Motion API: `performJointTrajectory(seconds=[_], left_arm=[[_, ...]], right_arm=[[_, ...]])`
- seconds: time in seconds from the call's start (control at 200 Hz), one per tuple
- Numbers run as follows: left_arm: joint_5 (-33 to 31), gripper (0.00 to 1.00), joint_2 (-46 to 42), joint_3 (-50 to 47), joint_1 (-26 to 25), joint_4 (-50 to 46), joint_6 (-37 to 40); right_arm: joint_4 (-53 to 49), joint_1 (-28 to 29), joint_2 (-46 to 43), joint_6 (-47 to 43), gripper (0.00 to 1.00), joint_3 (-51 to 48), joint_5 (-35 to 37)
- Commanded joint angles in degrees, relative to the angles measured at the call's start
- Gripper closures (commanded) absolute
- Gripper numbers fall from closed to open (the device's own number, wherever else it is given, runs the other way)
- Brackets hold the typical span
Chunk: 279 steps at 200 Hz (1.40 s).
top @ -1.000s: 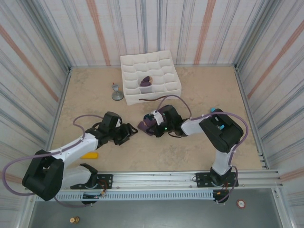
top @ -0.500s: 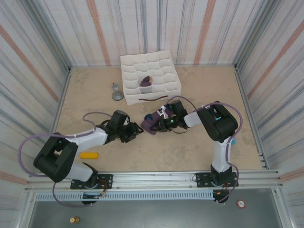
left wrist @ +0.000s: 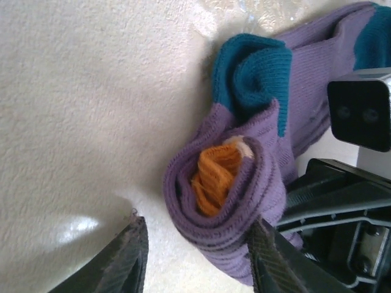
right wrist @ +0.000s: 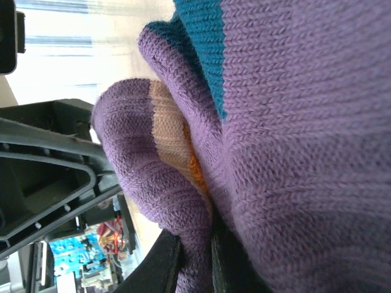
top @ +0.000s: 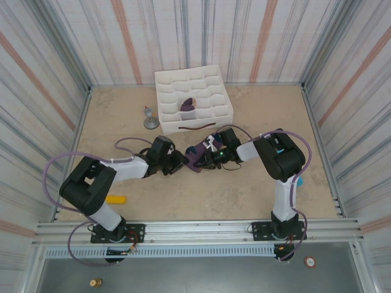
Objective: Roll the socks
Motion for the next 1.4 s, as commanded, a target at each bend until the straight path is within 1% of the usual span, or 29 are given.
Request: performJointTrajectory(seconds=[0.0,0.155,0.341,0.401,0.471,0.516,0.586,0.636,0.751,0.822,0.962,1.087,1.127,1.212,1.232,1.287,1.393], left_arm=[[-1.5,0.56,1.9,1.4,-0.4,2.8,-1.3],[-1.2,0.60,4.2,1.3,-0.4,5.1,-2.9],[-2.6,0.70,6.2,1.6,-0.4,6.1,-4.7],[-2.7,0.74,7.0,2.2,-0.4,5.7,-4.8],[-2.4,0.83,7.9,2.7,-0.3,4.9,-5.5],[-2.0,0.87,8.2,2.6,-0.1,5.2,-5.8],[-1.5,0.92,8.1,2.5,0.0,5.0,-6.0],[-1.4,0.96,7.7,2.6,0.1,3.7,-5.9],[-0.2,0.99,6.4,3.8,0.5,-1.3,-4.3],[0.3,1.00,5.5,5.0,0.9,-5.2,-2.9],[1.6,1.00,4.1,7.7,1.3,-12.5,0.0],[2.0,1.00,2.7,8.8,1.6,-16.9,1.5],[2.2,1.00,2.4,9.1,1.8,-18.0,1.8],[3.3,1.00,2.0,9.6,2.1,-19.8,2.6],[3.6,1.00,2.0,9.7,2.1,-20.1,2.8],[4.2,1.00,1.9,10.1,2.3,-21.7,3.8],[5.1,1.00,1.3,10.3,2.8,-23.7,5.1]], right_arm=[[-9.4,-1.0,4.6,1.9,1.00,-2.3,8.2],[-8.7,-1.2,4.9,2.3,1.00,-2.2,7.9],[-8.5,-1.5,4.2,2.3,0.99,-2.2,7.4],[-8.6,-1.7,3.7,2.0,0.97,-2.2,7.1],[-9.1,-1.7,2.8,1.1,0.95,-2.0,7.2],[-9.2,-1.7,1.9,0.7,0.91,-2.2,7.3],[-8.7,-1.7,0.3,-0.1,0.80,-2.7,6.9],[-8.8,-1.7,-1.3,-0.9,0.74,-2.9,7.2],[-11.2,-1.3,-6.6,-4.5,0.60,-3.1,9.1],[-14.0,-0.7,-10.2,-7.5,0.55,-2.6,10.9],[-19.0,1.9,-17.1,-13.4,0.48,-1.9,17.7],[-22.0,6.1,-22.7,-18.1,0.44,-1.7,27.2],[-22.7,8.0,-24.4,-19.7,0.41,-1.8,30.5],[-23.4,12.6,-27.2,-23.5,0.39,-2.0,38.4],[-23.4,13.9,-27.8,-24.3,0.36,-2.2,40.5],[-22.6,17.0,-29.0,-26.7,0.33,-3.1,46.3],[-20.7,23.2,-30.0,-31.4,0.32,-4.4,54.5]])
